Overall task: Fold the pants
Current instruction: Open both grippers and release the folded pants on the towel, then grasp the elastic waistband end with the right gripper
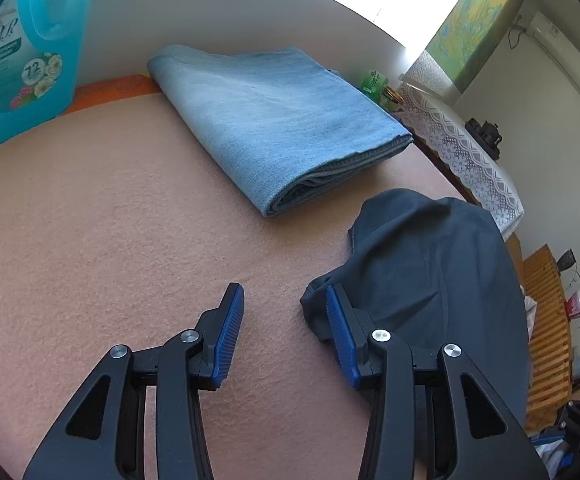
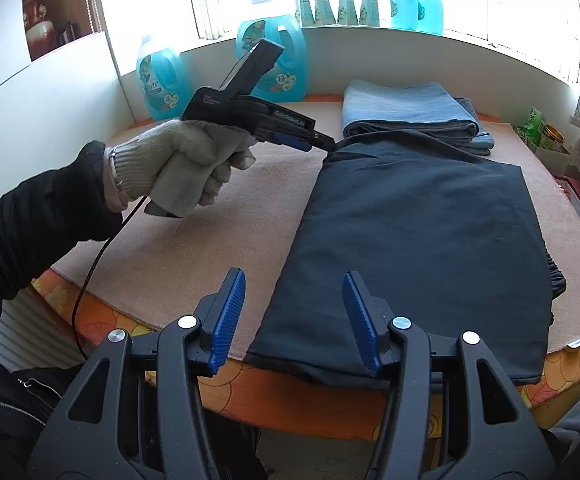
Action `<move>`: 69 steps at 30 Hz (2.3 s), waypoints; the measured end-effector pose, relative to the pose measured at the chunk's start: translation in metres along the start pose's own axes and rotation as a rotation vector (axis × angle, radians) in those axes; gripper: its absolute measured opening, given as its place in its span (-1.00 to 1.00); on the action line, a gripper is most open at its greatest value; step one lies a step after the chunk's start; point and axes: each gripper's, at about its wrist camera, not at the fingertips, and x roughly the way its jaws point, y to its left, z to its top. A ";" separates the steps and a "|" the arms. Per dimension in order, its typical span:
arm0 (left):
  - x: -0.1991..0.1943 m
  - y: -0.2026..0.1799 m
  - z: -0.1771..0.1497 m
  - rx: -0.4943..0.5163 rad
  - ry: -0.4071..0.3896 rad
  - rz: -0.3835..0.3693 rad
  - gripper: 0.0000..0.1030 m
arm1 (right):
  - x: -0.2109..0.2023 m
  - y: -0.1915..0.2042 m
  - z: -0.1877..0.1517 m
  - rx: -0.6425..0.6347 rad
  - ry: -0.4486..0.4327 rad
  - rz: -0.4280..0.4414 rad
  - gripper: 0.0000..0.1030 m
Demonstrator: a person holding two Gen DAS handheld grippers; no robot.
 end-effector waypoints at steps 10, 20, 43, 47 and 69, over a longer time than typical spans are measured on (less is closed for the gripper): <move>0.006 0.002 0.005 0.029 -0.011 -0.070 -0.60 | 0.032 0.036 -0.020 -0.167 0.120 -0.243 -0.40; 0.000 0.001 0.020 0.019 -0.074 -0.004 -0.93 | 0.008 0.020 -0.013 -0.125 0.117 -0.212 -0.78; -0.045 -0.069 -0.067 -0.022 -0.007 -0.070 -0.02 | -0.044 -0.161 0.009 0.311 -0.045 -0.064 -0.12; -0.042 -0.094 -0.089 0.024 0.032 -0.086 -0.01 | -0.030 -0.225 0.021 0.406 -0.022 -0.130 -0.12; -0.026 -0.135 -0.123 0.093 0.027 -0.061 0.29 | 0.049 -0.251 0.095 0.320 0.070 -0.095 -0.93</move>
